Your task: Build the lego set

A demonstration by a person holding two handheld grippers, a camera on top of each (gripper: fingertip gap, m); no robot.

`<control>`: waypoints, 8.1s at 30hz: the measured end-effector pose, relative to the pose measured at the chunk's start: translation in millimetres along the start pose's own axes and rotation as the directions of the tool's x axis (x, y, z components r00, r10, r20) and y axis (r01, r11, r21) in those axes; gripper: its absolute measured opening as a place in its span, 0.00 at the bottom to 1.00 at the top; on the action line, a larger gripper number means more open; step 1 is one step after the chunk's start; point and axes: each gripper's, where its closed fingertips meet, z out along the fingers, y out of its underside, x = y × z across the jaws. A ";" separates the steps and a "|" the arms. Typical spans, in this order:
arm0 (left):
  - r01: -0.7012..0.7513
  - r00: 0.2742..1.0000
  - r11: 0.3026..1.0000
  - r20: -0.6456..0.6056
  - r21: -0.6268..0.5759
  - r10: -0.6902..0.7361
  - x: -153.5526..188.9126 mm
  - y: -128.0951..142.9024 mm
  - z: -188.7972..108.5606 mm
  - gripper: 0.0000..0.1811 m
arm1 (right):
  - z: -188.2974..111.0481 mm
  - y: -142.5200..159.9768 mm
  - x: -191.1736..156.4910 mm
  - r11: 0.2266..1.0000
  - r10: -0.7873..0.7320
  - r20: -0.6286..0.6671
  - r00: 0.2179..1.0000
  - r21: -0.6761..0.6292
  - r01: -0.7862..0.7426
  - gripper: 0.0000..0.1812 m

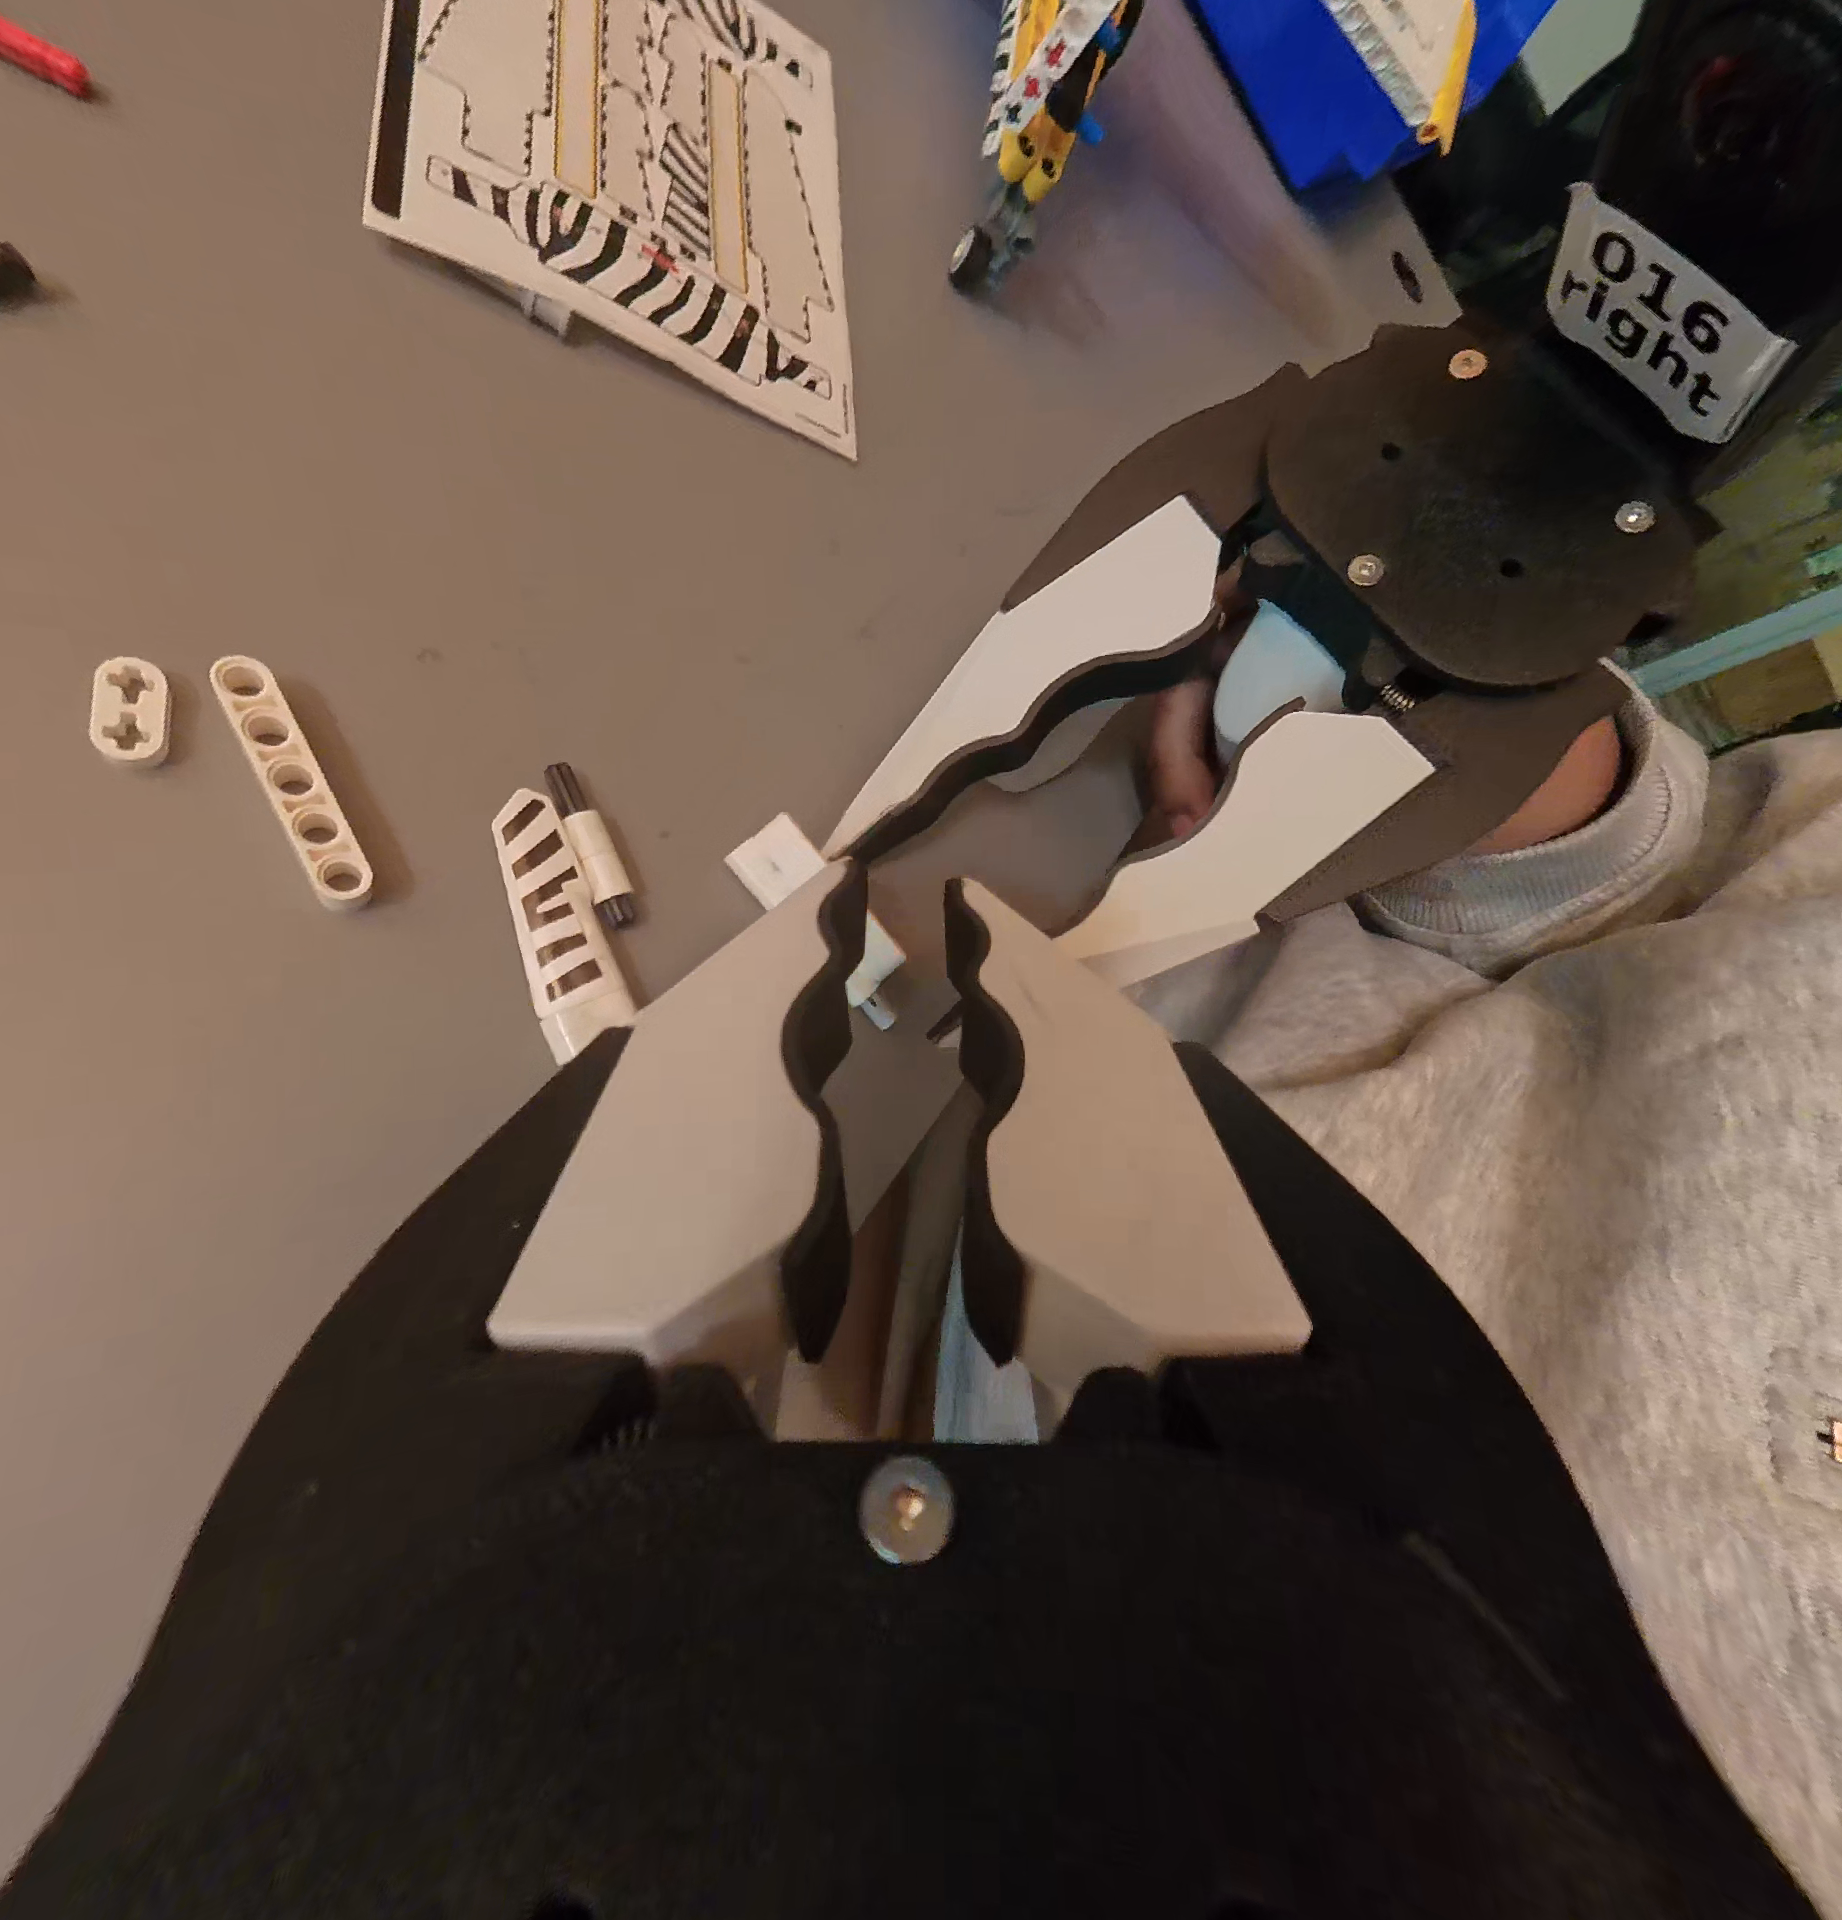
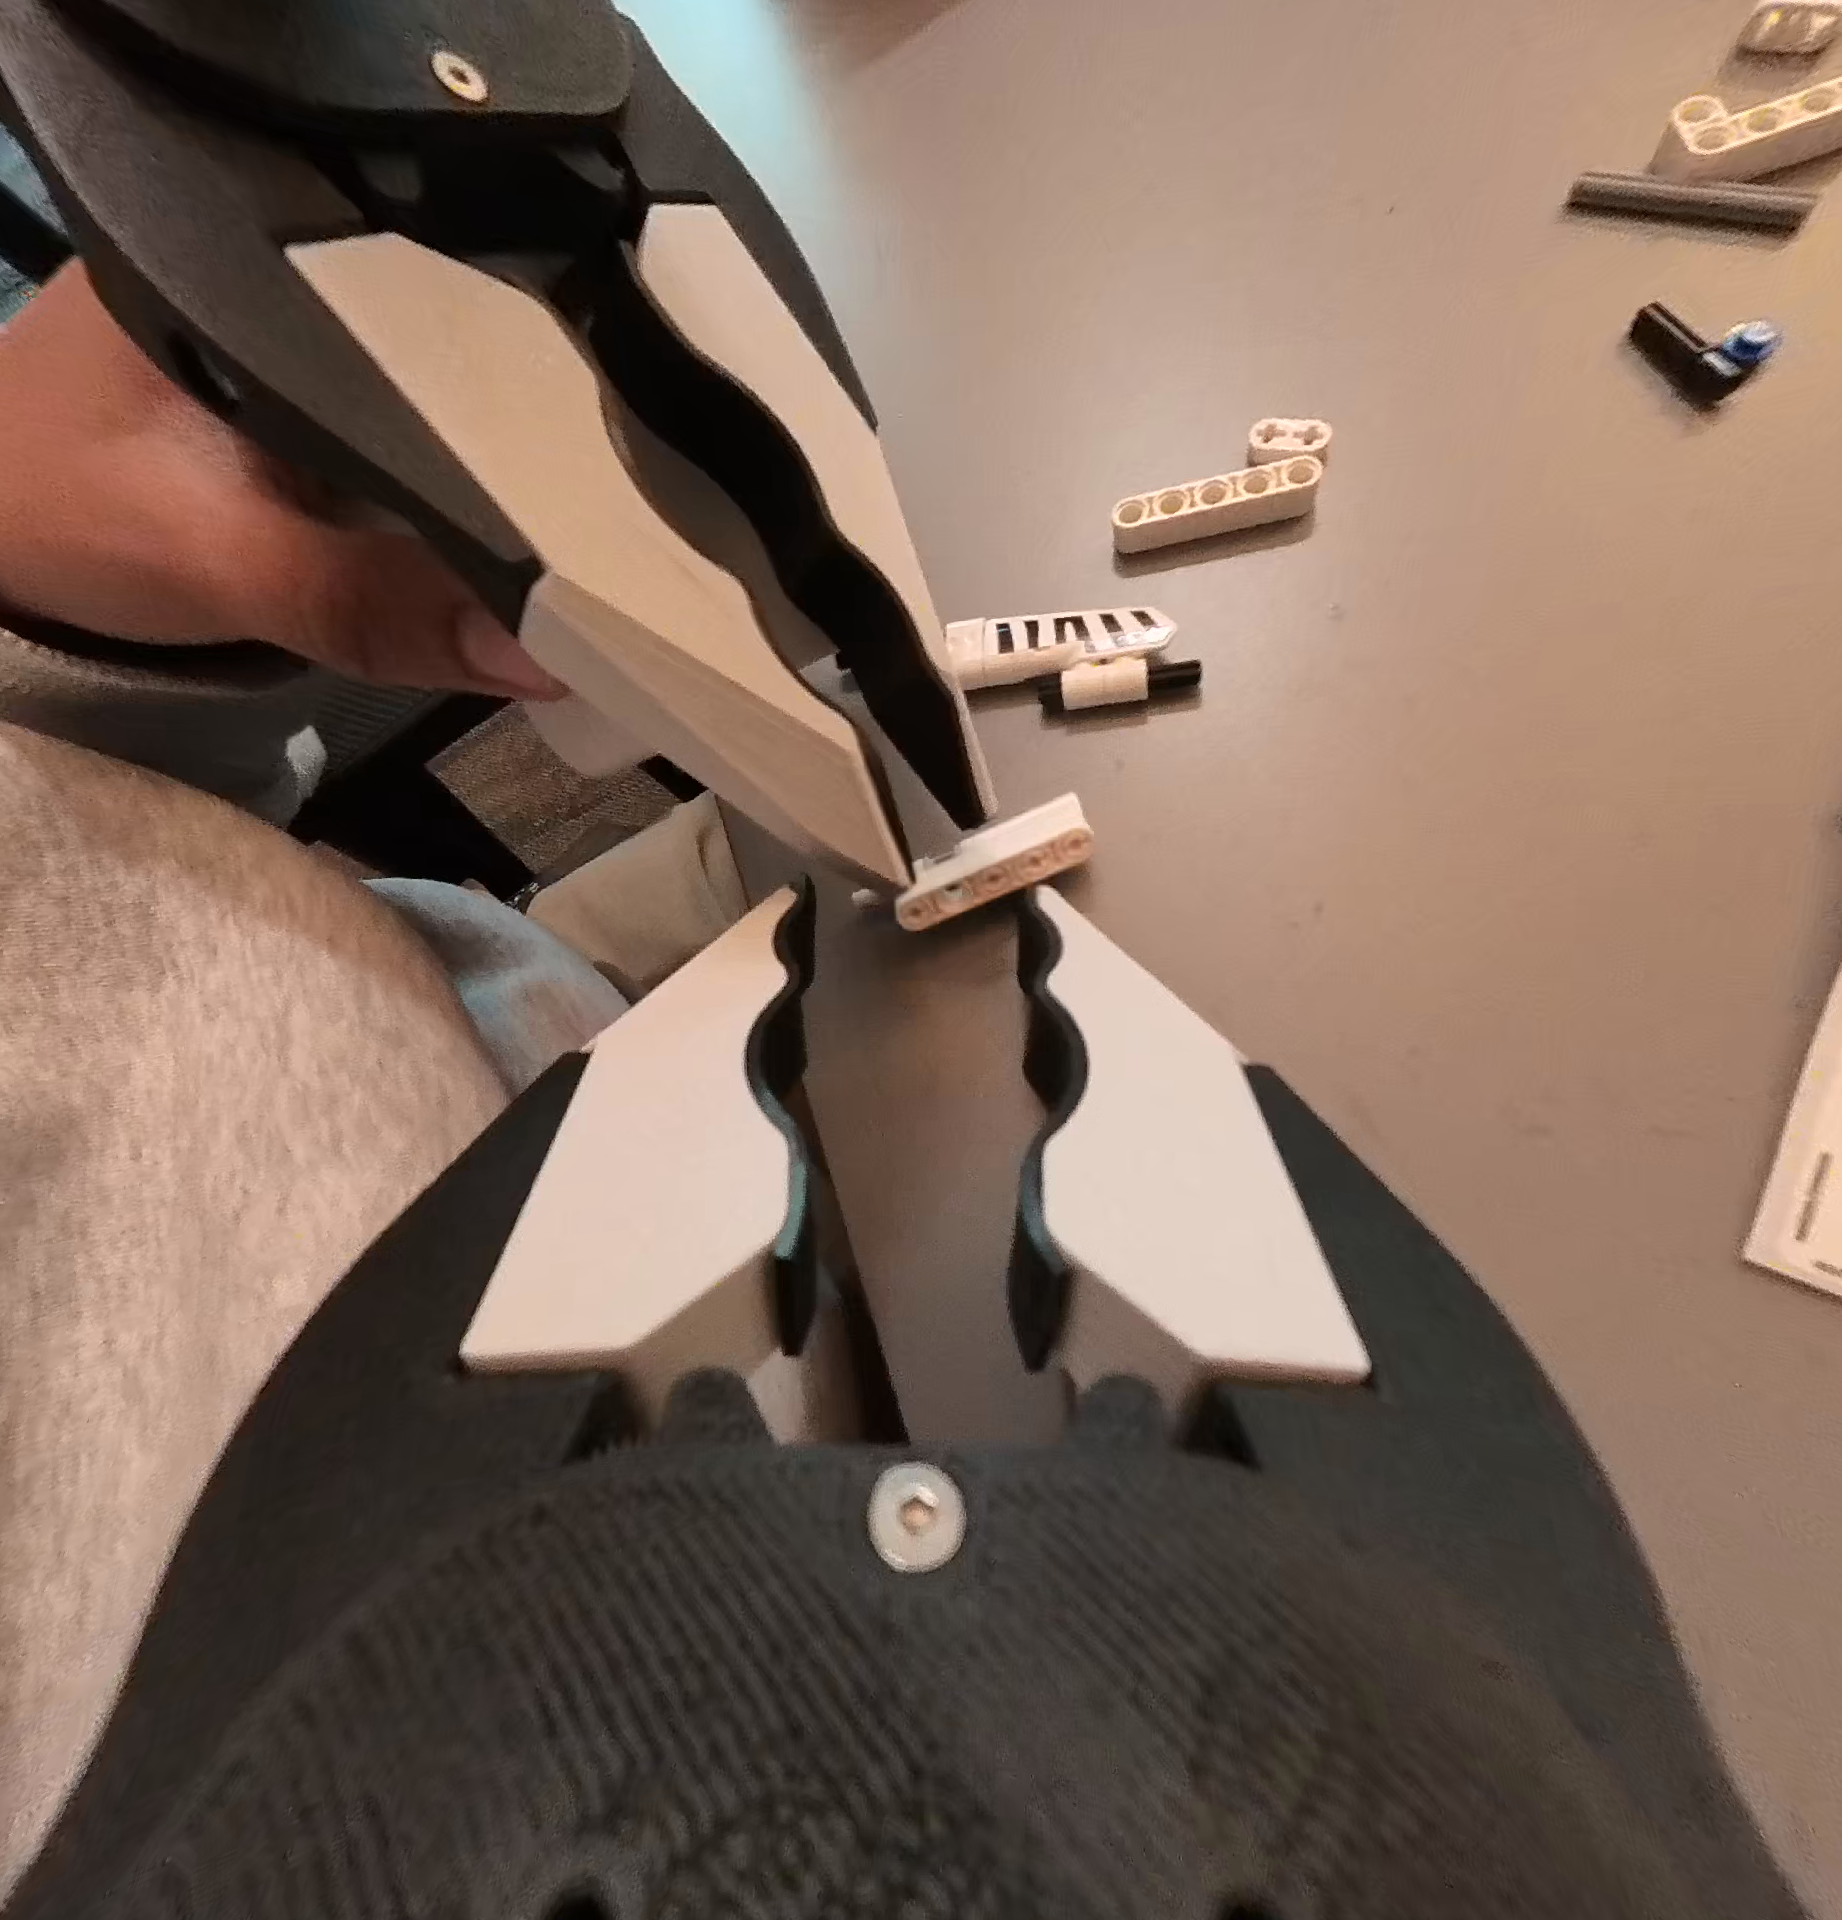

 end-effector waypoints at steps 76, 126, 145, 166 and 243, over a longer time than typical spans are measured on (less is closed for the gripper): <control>0.081 0.996 0.982 0.029 0.169 -0.087 -52.2 2.6 -30.2 0.02 | 27.1 -21.5 8.4 0.932 -0.363 -0.198 0.910 -0.074 0.356 0.22; 0.108 0.994 0.981 -0.019 0.161 -0.106 -48.6 4.6 -28.0 0.00 | 35.9 -26.3 17.0 0.954 -0.299 -0.109 0.948 -0.061 0.294 0.39; 0.123 0.992 0.980 -0.041 0.159 -0.118 -47.2 4.3 -27.1 0.00 | 35.9 -26.5 16.5 0.952 -0.306 -0.092 0.948 -0.061 0.301 0.36; 0.123 0.992 0.979 -0.049 0.161 -0.117 -47.0 3.8 -27.7 0.00 | 35.1 -26.5 18.0 0.951 -0.309 -0.089 0.947 -0.061 0.304 0.36; -0.281 0.917 0.685 -0.023 0.672 0.399 24.9 -52.2 -90.6 0.03 | -27.8 -88.4 -28.8 0.696 -0.539 -0.314 0.781 0.355 0.624 0.12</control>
